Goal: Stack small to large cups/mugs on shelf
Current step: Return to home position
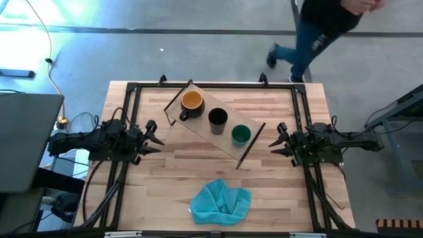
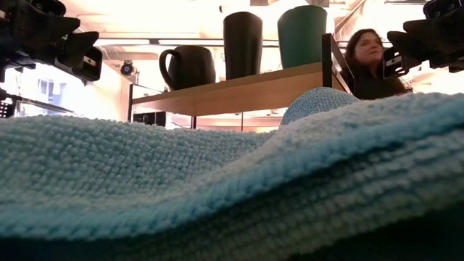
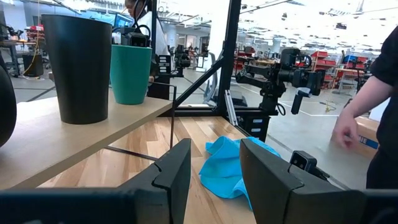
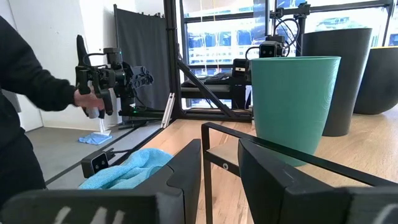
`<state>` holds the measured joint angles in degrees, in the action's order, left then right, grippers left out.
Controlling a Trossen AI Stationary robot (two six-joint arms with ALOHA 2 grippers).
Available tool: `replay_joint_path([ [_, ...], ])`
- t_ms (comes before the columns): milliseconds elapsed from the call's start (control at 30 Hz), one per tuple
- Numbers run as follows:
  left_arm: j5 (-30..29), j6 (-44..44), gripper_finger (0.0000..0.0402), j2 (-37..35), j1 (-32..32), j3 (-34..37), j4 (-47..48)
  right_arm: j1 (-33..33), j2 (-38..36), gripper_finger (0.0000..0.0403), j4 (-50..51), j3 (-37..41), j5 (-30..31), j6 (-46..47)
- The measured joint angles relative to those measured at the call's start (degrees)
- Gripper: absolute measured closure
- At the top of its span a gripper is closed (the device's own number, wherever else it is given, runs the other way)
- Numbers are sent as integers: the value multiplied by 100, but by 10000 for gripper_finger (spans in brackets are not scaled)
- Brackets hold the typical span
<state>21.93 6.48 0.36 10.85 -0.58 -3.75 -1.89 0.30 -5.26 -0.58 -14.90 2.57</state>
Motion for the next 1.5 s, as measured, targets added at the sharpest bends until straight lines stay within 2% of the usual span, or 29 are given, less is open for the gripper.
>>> replay_joint_path([
  [200,-6,-19,277,0,0,0,2,0,2,304,1,0,1,2],
  [300,-248,-334,277,0,0,0,19,0,0,304,1,0,1,0],
  [500,-495,-304,277,0,0,0,15,0,0,304,1,0,1,0],
  [700,226,-304,277,0,-2,0,2,-2,1,304,1,0,1,0],
  [867,285,-304,277,0,-2,0,-11,-1,1,304,5,0,1,0],
  [1167,-204,-302,277,0,-2,0,-193,-2,0,304,7,0,1,0],
  [1500,-354,-297,277,2,-2,2,-437,-1,2,304,7,0,1,0],
])
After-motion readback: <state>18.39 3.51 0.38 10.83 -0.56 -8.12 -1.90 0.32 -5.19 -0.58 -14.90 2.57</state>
